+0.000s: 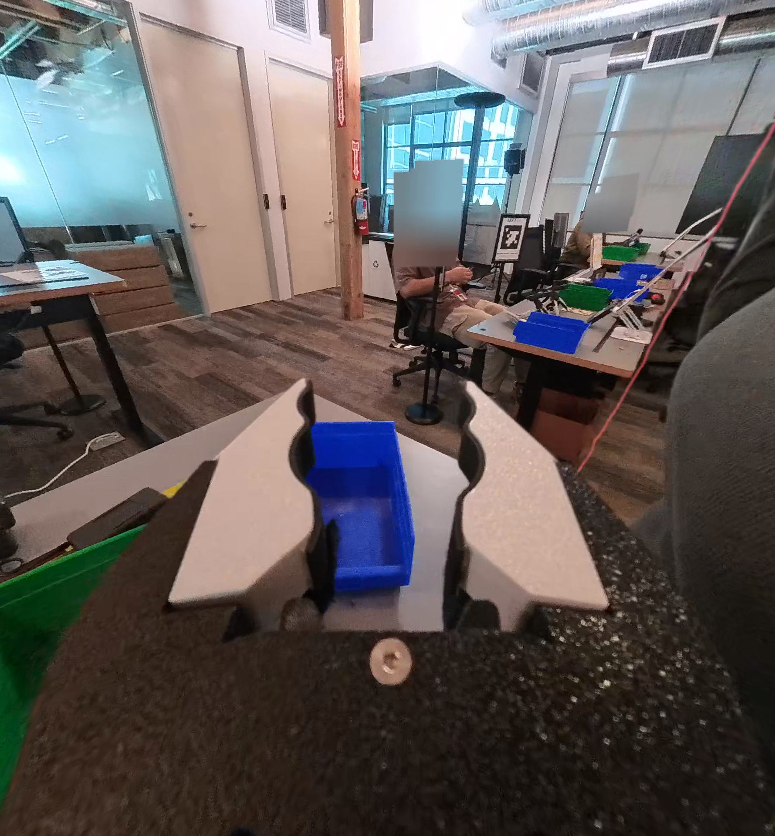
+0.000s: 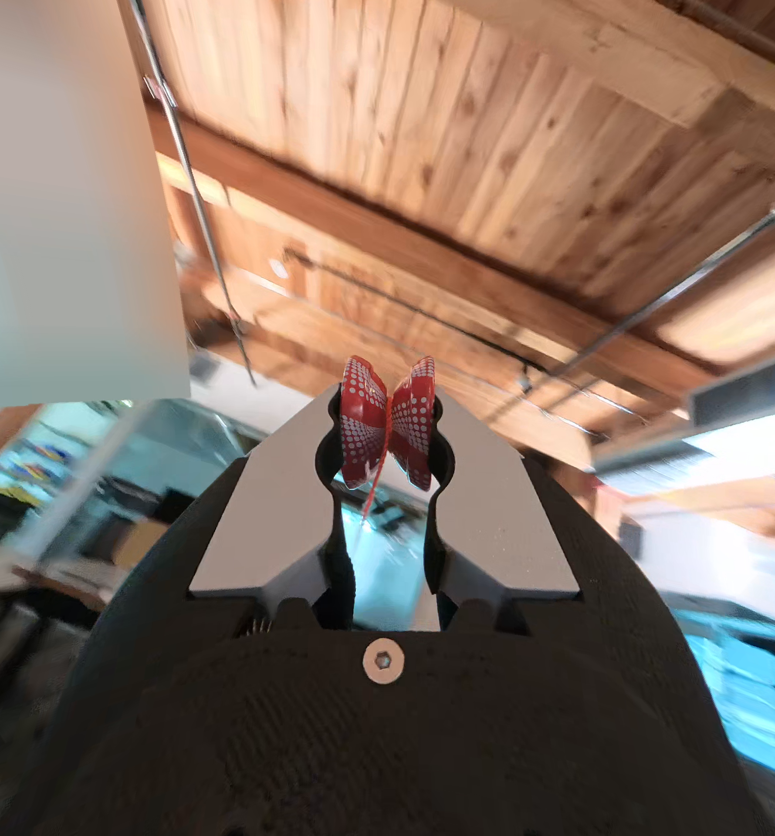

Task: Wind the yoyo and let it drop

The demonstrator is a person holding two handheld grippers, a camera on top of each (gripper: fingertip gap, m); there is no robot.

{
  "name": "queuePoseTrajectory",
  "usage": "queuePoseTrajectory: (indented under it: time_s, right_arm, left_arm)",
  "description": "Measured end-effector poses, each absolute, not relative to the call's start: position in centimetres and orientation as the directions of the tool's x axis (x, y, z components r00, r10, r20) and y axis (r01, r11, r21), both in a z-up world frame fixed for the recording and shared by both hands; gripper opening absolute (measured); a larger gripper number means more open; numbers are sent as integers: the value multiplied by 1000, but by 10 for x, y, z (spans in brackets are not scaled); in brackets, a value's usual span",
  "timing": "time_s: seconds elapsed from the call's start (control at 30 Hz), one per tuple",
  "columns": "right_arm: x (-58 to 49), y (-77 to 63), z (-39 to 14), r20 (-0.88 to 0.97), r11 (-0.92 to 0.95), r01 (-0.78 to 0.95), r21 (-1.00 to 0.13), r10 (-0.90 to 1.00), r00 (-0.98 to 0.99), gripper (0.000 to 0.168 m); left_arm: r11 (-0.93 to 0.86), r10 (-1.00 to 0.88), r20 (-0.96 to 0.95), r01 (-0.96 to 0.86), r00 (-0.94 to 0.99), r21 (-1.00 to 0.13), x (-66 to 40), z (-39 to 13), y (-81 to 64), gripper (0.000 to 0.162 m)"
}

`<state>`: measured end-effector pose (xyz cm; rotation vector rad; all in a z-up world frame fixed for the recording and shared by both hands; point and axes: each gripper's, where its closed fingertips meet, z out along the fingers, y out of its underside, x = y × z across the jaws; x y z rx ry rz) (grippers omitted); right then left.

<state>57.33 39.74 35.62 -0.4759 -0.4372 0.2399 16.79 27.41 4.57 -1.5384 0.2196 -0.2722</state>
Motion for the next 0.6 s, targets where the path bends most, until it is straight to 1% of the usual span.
queuePoseTrajectory:
  time_s: [0.03, 0.1, 0.23, 0.33, 0.37, 0.47, 0.5, 0.6]
  right_arm:
    - [574, 402, 352, 350, 851, -88, -517, 304, 886, 32]
    - [565, 419, 333, 351, 794, -64, -605, 338, 873, 32]
    - [528, 463, 273, 263, 585, -140, -799, 549, 793, 32]
    - [498, 484, 223, 174, 410, -184, -893, 693, 700, 33]
    - [491, 487, 210, 140, 363, -200, -910, 723, 676, 33]
    - [476, 482, 182, 36, 239, -276, -931, 812, 583, 33]
    - [473, 478, 177, -1, 200, -310, -930, 838, 545, 33]
    - [473, 470, 164, -88, 117, -370, -922, 865, 494, 33]
  left_arm:
    - [12, -324, 42, 48, 945, -999, 168, 45, 277, 60]
    - [6, -362, 56, 63, 930, -998, 171, 43, 283, 55]
    - [-27, -432, 56, 49, 900, -998, 182, 43, 298, 53]
    - [-68, -482, 50, 19, 875, -998, 192, 38, 318, 55]
    - [-83, -483, 58, 21, 873, -996, 192, 37, 325, 62]
    - [-152, -499, 110, 38, 859, -988, 201, 34, 351, 93]
    - [-169, -523, 116, 31, 844, -985, 209, 34, 358, 99]
    - [-158, -620, 94, -6, 779, -987, 240, 39, 372, 100]
